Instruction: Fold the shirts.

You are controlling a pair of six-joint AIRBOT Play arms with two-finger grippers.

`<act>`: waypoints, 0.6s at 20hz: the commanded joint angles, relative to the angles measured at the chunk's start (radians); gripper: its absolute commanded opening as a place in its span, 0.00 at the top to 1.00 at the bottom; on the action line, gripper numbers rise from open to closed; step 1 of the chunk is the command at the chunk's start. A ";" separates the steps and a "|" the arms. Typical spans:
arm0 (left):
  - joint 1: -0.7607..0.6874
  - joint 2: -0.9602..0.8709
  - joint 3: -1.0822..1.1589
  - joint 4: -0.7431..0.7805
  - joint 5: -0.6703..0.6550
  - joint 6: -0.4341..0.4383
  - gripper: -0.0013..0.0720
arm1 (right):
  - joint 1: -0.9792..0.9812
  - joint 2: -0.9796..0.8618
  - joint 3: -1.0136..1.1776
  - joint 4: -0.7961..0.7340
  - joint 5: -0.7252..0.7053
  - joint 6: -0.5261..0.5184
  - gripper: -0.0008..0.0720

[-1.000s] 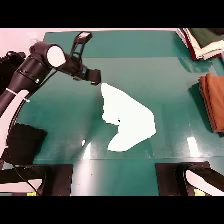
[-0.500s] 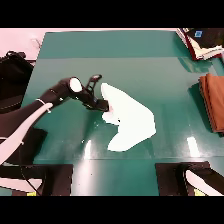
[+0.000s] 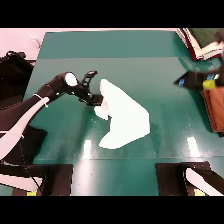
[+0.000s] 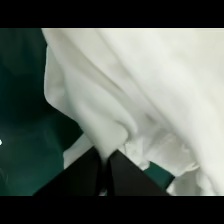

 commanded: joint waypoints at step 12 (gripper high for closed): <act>0.057 0.013 0.017 0.010 -0.027 0.007 0.94 | 0.381 -0.311 -0.494 0.291 -0.436 -0.063 0.36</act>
